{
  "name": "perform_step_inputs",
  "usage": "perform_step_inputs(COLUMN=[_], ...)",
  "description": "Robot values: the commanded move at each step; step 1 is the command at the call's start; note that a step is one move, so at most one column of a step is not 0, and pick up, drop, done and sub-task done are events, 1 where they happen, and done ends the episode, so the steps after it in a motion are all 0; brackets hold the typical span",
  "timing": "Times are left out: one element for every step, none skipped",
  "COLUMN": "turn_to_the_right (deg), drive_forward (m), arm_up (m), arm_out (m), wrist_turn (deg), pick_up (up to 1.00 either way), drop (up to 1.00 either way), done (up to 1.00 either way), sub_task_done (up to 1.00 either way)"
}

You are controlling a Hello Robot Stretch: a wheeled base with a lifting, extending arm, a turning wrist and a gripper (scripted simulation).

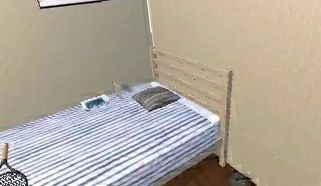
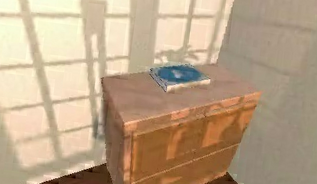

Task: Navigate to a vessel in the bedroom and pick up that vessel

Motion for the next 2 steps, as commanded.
perform_step_inputs(turn_to_the_right=[-45.0, -45.0], drive_forward=[0.0, 0.0], arm_up=[0.0, 0.0], arm_out=[0.0, 0.0], wrist_turn=[0.0, 0.0], pick_up=[0.0, 0.0], drop=[0.0, 0.0], done=[0.0, 0.0], sub_task_done=[0.0, 0.0])
